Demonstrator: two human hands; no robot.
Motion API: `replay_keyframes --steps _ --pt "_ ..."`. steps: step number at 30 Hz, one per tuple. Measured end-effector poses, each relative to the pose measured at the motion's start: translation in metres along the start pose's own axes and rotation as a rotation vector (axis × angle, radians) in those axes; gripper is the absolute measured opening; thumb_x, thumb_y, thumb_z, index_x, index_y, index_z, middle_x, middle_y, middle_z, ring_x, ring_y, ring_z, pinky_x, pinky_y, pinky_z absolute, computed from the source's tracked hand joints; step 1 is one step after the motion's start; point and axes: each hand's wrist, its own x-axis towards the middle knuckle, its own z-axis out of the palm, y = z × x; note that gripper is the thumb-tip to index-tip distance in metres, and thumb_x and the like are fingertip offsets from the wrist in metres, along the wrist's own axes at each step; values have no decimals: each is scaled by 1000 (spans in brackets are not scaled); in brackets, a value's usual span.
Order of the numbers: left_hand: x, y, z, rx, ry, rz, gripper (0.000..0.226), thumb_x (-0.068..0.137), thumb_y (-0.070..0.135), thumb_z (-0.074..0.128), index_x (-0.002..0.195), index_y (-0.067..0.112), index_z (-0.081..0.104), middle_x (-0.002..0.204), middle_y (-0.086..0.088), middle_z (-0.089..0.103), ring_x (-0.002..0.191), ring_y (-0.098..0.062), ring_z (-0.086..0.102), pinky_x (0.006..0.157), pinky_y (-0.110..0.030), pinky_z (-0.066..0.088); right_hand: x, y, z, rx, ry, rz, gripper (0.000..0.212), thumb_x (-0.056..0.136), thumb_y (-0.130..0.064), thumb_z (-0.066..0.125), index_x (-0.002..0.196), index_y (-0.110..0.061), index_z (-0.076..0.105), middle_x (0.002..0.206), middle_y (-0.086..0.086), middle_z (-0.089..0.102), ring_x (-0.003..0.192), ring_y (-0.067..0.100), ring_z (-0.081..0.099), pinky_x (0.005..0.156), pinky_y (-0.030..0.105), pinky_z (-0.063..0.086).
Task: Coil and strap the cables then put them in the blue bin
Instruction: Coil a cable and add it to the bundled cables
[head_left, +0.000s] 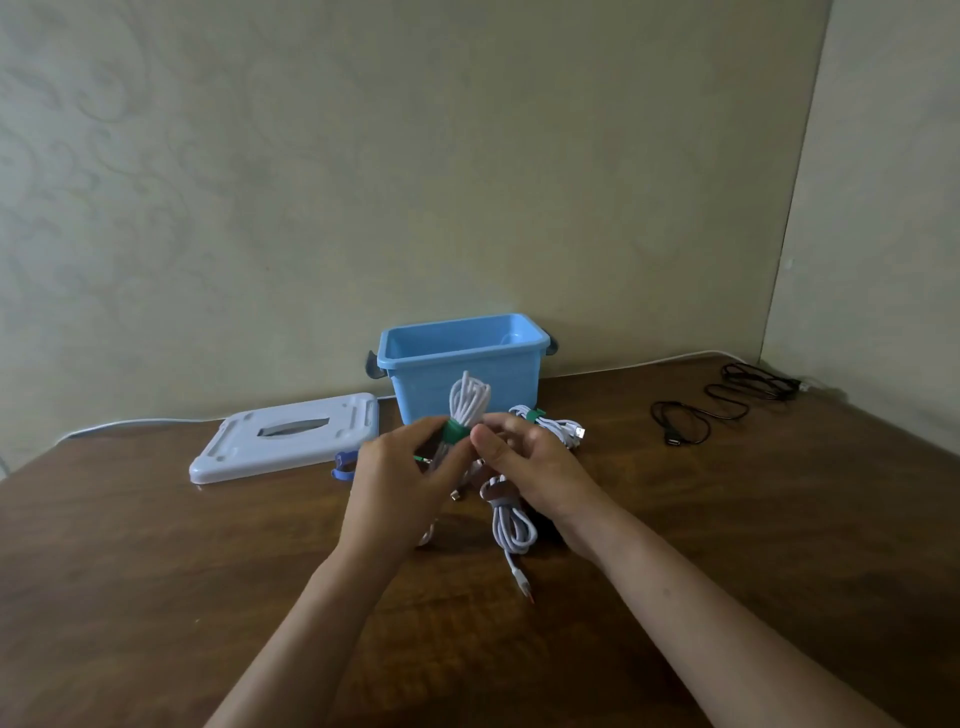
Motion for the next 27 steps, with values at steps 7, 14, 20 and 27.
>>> replay_keyframes --steps 7,14,20,27 --pt "0 -4 4 159 35 52 25 85 24 75 109 19 69 95 10 67 82 -4 64 68 -13 52 -1 0 7 27 -18 -40 34 88 -46 74 115 -26 71 111 -1 77 106 16 72 95 38 57" --pt "-3 -4 12 200 -10 63 36 88 39 63 119 20 68 103 6 62 88 -9 62 74 -32 58 1 8 4 18 99 -20 14 90 -33 74 103 -28 72 98 -7 79 94 9 74 80 25 58" --pt "-1 -8 8 154 -27 31 31 84 32 75 113 20 71 98 8 64 84 -6 63 71 -22 55 6 9 -8 25 34 30 25 89 -25 75 112 -18 73 104 1 79 98 16 75 91 35 59" --pt "6 -9 1 -47 -270 -39 12 90 35 69 97 27 76 93 12 64 82 -10 62 67 -28 54 5 11 -14 72 57 10 24 80 -21 78 101 -11 73 90 3 79 80 15 75 70 26 58"
